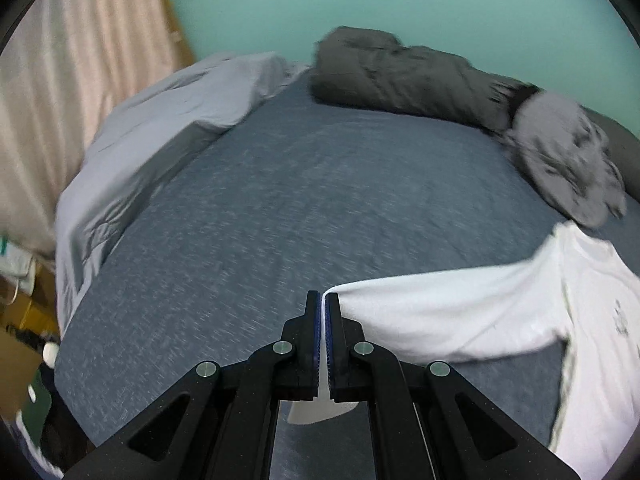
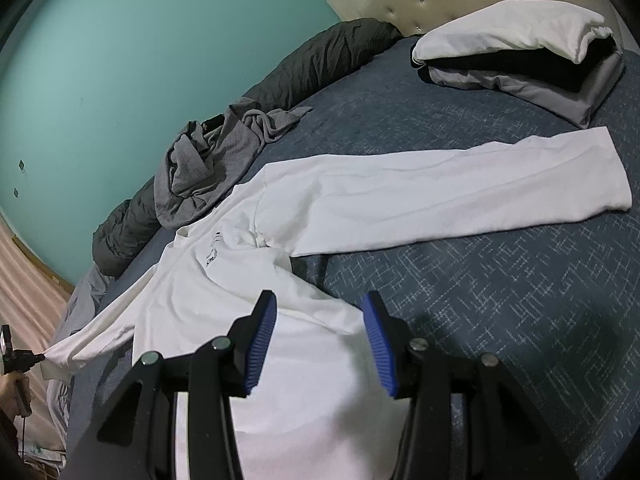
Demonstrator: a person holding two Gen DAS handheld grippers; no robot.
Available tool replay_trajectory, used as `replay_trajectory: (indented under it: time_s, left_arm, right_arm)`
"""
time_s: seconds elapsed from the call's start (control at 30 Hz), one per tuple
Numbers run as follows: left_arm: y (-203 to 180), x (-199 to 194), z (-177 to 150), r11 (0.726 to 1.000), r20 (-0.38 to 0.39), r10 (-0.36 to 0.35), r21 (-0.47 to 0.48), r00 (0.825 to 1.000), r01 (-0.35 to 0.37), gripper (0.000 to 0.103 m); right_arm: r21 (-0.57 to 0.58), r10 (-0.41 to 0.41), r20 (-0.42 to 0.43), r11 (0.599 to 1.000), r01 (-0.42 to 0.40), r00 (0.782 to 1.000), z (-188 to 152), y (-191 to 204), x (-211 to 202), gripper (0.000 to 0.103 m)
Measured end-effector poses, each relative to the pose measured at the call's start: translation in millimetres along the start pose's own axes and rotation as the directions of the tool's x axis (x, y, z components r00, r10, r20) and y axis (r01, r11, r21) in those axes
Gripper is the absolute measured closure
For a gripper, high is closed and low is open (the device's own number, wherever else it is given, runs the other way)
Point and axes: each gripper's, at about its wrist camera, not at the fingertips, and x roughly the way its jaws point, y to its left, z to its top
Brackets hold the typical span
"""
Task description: Fold clothes
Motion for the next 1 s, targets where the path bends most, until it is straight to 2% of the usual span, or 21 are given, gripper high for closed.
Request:
replay_trajectory:
  time_s: [0.1,0.23,0.3,0.33,0.4,0.47,0.53,0.63,0.8,0.93,1.0]
  left_arm:
    - [11.4,26.3,-3.8,0.999,-0.067,0.001,-0.053,0.998,-0.004,0.1]
    - [20.5,40.1,-21.4,0.996,-0.104,0.014,-0.088,0.994,-0.023,0.096]
    - [24.8,44.0,-33.4,0.995,-0.132,0.0,-0.101,0.991,-0.014,0.083]
    - [25.6,43.2,-38.8,0.995,-0.138,-0.007,-0.102,0.99,-0.007,0.081]
    - [22.9,39.2,-52.7,0.994,-0.158,-0.063,-0.094,0.985,0.048,0.08]
    - [13.8,32.9,-66.2,0.989,-0.18,-0.141,-0.074,0.973,0.13,0.079]
    - [-0.1,22.6,-79.9,0.982,-0.194,-0.189,-0.047,0.963,0.183,0.077]
    - [-26.8,1.2,-107.0,0.961,-0.218,-0.273,-0.008,0.937,0.278,0.073]
    - [-72.1,-29.0,-149.4,0.911,-0.279,-0.384,0.042,0.88,0.411,0.069]
    - [-107.8,-46.5,-183.6,0.868,-0.341,-0.43,0.098,0.836,0.487,0.065]
    - [-124.1,-55.3,-201.3,0.845,-0.371,-0.447,0.123,0.814,0.521,0.062]
  right_arm:
    - [-0.007,0.001,-0.005,1.0,-0.001,1.0,0.1,2.1,2.5,0.057]
    - [-0.016,0.007,-0.016,1.0,-0.007,1.0,-1.5,6.1,5.7,0.057]
    - [-0.021,0.01,-0.021,1.0,-0.01,1.0,-2.3,8.1,7.4,0.057]
    - [-0.023,0.011,-0.023,1.0,-0.011,1.0,-2.8,9.0,7.8,0.057]
    - [-0.026,0.014,-0.026,1.0,-0.015,1.0,-3.5,10.5,7.1,0.057]
    - [-0.025,0.027,-0.05,0.999,-0.028,0.998,-1.6,11.1,6.3,0.057]
    - [-0.023,0.039,-0.074,0.999,-0.041,0.996,0.3,11.8,5.5,0.057]
    - [-0.02,0.057,-0.11,0.998,-0.06,0.992,3.2,12.7,4.3,0.051]
    - [-0.025,0.083,-0.183,0.996,-0.089,0.979,8.7,16.4,1.7,0.049]
    - [-0.061,0.076,-0.297,0.993,-0.099,0.952,17.5,20.6,-3.5,0.047]
    - [-0.078,0.065,-0.368,0.992,-0.1,0.927,19.9,19.1,-4.3,0.045]
